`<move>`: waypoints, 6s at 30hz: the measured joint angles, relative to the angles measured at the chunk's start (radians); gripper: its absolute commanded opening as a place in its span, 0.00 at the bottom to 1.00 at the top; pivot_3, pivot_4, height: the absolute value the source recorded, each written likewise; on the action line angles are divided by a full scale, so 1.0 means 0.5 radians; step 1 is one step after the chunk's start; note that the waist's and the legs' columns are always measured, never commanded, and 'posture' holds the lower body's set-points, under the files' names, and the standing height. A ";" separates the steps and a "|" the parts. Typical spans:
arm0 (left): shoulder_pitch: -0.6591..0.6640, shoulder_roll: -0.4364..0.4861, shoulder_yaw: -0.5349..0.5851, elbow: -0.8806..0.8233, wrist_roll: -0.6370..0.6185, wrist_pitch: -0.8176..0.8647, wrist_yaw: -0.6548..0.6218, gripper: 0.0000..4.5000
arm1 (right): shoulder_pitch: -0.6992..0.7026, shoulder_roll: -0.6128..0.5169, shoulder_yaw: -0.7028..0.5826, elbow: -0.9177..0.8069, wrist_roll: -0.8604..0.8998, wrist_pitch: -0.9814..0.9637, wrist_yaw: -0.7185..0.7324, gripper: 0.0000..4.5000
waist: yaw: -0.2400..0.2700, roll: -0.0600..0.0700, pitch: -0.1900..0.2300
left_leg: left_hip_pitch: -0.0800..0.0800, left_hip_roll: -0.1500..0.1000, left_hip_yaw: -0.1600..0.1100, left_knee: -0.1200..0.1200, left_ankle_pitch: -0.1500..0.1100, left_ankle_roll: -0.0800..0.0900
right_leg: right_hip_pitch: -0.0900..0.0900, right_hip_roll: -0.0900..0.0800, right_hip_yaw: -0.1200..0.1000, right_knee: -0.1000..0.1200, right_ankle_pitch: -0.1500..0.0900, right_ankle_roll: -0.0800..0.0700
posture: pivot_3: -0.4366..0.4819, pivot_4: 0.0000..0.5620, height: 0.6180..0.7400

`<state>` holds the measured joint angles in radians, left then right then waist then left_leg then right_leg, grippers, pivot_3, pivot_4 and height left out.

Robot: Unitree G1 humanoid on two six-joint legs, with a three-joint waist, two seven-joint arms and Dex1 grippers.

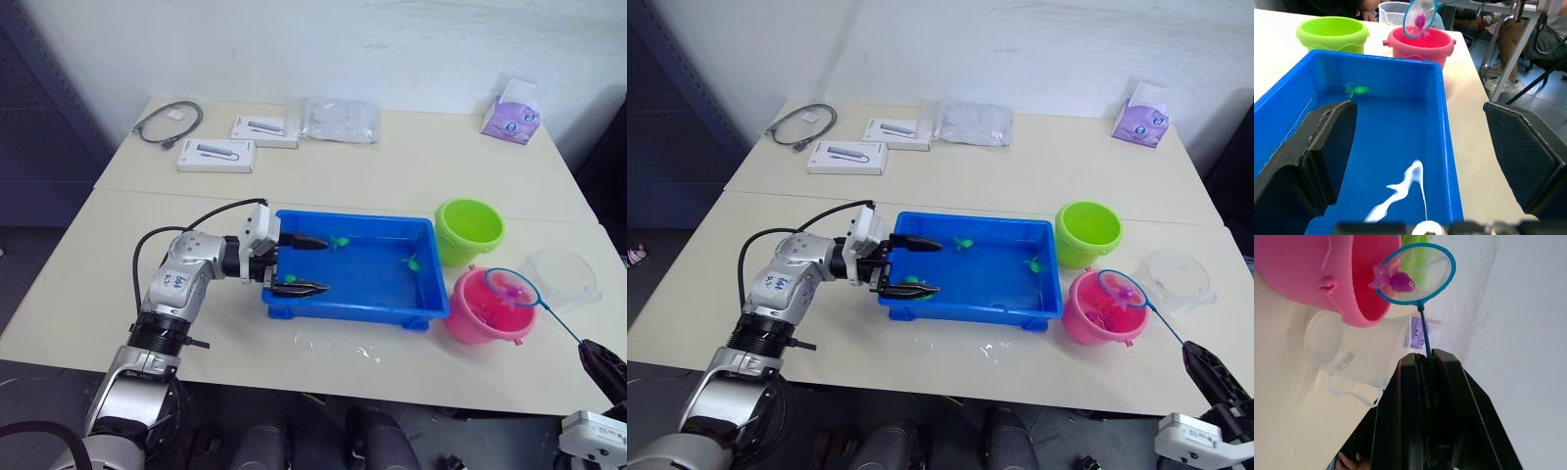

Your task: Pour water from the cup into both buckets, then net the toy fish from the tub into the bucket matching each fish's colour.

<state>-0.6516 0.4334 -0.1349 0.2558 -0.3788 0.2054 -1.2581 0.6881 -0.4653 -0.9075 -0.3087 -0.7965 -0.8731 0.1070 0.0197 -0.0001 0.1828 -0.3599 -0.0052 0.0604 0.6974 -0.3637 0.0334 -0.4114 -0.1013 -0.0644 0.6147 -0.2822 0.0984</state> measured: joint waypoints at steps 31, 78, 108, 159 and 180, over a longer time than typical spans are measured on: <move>0.075 0.058 0.070 -0.026 -0.002 0.009 0.046 0.99 | -0.205 -0.760 0.903 -0.988 2.817 2.041 0.529 0.00 | -0.039 -0.003 0.001 | 0.011 0.006 -0.001 0.000 -0.001 0.002 | 0.002 -0.011 0.002 0.014 -0.003 -0.006 | 0.48 0.27 0.99; 0.346 0.127 0.180 -0.400 -0.022 0.139 0.305 0.99 | -1.949 -1.388 1.868 -0.083 5.526 3.792 -1.356 0.00 | 0.010 -0.003 0.001 | -0.023 -0.001 -0.026 0.005 0.002 0.007 | 0.001 -0.020 -0.037 -0.016 0.001 0.001 | 0.48 0.27 0.99; 0.372 0.112 0.193 -0.317 -0.017 0.051 0.298 0.99 | -1.523 -1.223 1.603 -0.435 5.160 3.538 -1.443 0.00 | 0.015 -0.002 0.001 | -0.026 -0.002 -0.028 0.004 0.002 0.009 | 0.002 -0.019 -0.040 -0.019 0.003 0.004 | 0.48 0.27 0.99; -0.023 -0.085 0.232 0.053 -0.028 -0.022 0.263 0.99 | -0.899 -0.831 1.044 0.162 1.539 1.693 0.281 0.00 | 0.008 -0.001 0.001 | -0.019 -0.006 -0.016 0.003 0.004 0.008 | 0.001 0.000 -0.026 -0.007 0.006 0.009 | 0.48 0.27 0.99; 0.047 0.067 0.278 0.095 -0.006 -0.188 0.159 0.99 | -1.130 -0.670 1.141 -0.002 1.682 1.572 0.460 0.00 | -0.022 0.000 0.001 | -0.012 0.000 -0.015 0.004 0.008 0.000 | 0.003 0.007 -0.025 -0.003 0.006 0.007 | 0.48 0.27 0.99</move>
<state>-0.6281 0.4670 0.0042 0.3034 -0.3819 0.1113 -1.1788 0.1229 -0.8002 -0.3368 -0.3098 0.0443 -0.0870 0.3368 0.0086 -0.0002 0.1830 -0.3660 -0.0050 0.0530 0.6992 -0.3596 0.0331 -0.4099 -0.0977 -0.0769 0.6130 -0.2791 0.1021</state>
